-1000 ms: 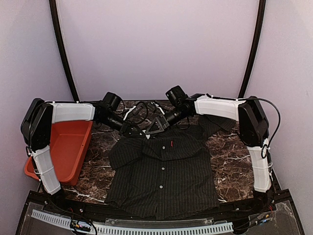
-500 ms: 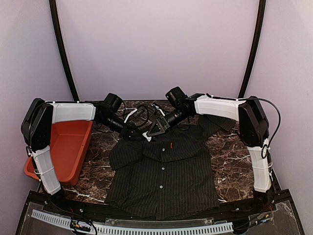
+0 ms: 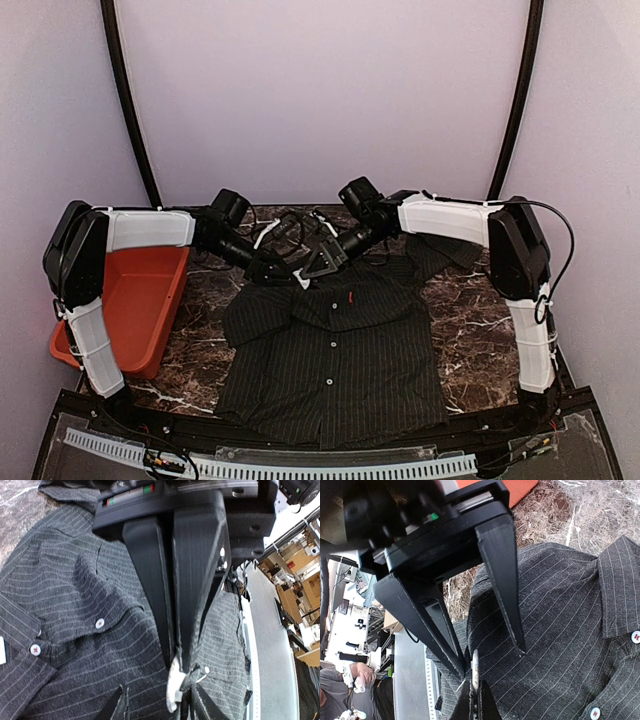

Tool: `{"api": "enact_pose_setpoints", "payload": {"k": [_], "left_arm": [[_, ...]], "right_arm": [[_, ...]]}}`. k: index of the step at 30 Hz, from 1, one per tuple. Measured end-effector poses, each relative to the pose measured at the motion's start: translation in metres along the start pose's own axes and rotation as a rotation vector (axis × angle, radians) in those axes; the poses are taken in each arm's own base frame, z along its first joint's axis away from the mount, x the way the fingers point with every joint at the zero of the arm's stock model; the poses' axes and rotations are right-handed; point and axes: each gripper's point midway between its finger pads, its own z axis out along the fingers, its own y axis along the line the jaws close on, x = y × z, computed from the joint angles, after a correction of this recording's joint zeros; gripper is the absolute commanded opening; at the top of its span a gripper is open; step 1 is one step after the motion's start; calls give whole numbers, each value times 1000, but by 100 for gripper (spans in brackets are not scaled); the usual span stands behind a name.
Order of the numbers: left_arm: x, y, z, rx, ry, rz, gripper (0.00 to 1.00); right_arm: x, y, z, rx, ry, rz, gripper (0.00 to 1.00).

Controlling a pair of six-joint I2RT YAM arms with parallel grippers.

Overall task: Pin the brooch onto the clothing
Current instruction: Pin the brooch to the flattened clothing.

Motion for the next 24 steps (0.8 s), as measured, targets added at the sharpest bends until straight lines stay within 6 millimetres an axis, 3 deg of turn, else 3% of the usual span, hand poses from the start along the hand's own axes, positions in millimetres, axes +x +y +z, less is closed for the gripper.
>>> {"api": "enact_pose_setpoints", "payload": {"k": [13, 24], "left_arm": [[-10, -4, 0, 40, -49, -13, 37], [-10, -4, 0, 43, -51, -11, 43]], "right_arm": [[-5, 4, -1, -12, -8, -5, 0], [-7, 8, -1, -32, -14, 3, 0]]}}
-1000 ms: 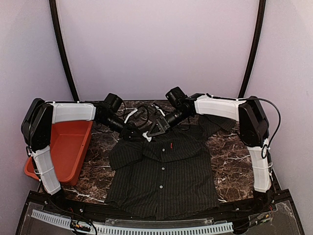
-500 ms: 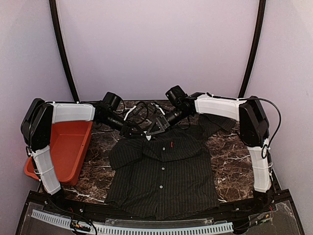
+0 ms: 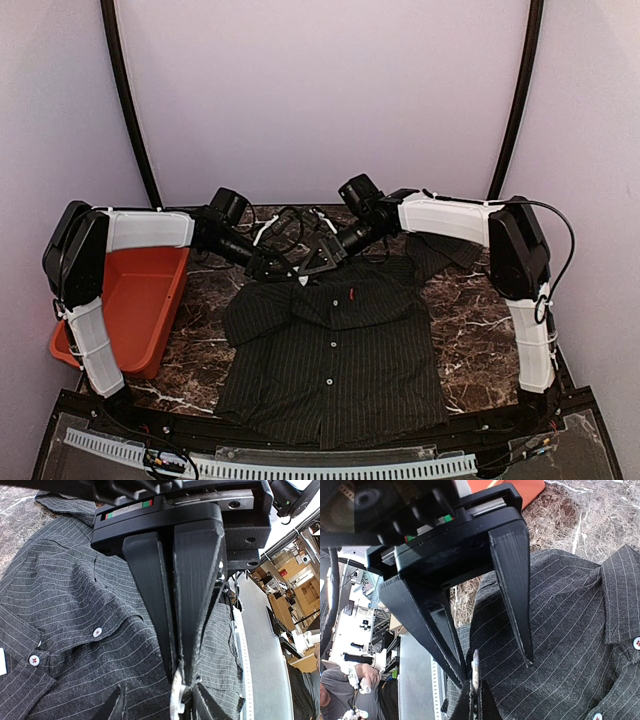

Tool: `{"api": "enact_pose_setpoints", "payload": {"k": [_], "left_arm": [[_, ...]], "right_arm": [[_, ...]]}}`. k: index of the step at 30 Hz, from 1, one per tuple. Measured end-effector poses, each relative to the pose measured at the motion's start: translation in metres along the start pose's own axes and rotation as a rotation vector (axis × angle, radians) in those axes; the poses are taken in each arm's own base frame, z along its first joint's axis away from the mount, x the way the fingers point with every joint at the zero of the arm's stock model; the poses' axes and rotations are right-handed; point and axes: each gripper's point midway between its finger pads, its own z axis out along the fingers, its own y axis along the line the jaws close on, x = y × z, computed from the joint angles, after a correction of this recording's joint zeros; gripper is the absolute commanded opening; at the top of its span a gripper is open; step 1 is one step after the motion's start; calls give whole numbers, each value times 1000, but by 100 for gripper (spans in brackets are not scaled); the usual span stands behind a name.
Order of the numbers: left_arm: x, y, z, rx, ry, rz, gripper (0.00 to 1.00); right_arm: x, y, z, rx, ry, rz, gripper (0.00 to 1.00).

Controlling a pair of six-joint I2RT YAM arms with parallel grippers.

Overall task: Pin the brooch onto the clothing
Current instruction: Pin the brooch to the flattened clothing.

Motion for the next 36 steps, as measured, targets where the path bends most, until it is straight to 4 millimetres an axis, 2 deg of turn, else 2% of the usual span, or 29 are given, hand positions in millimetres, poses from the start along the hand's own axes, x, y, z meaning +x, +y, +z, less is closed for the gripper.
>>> {"api": "enact_pose_setpoints", "payload": {"k": [5, 36], "left_arm": [[2, -2, 1, 4, 9, 0, 46], [2, -3, 1, 8, -10, 13, 46]], "right_arm": [[-1, 1, 0, -10, -5, -4, 0], [-4, 4, -5, -55, -33, -2, 0]]}}
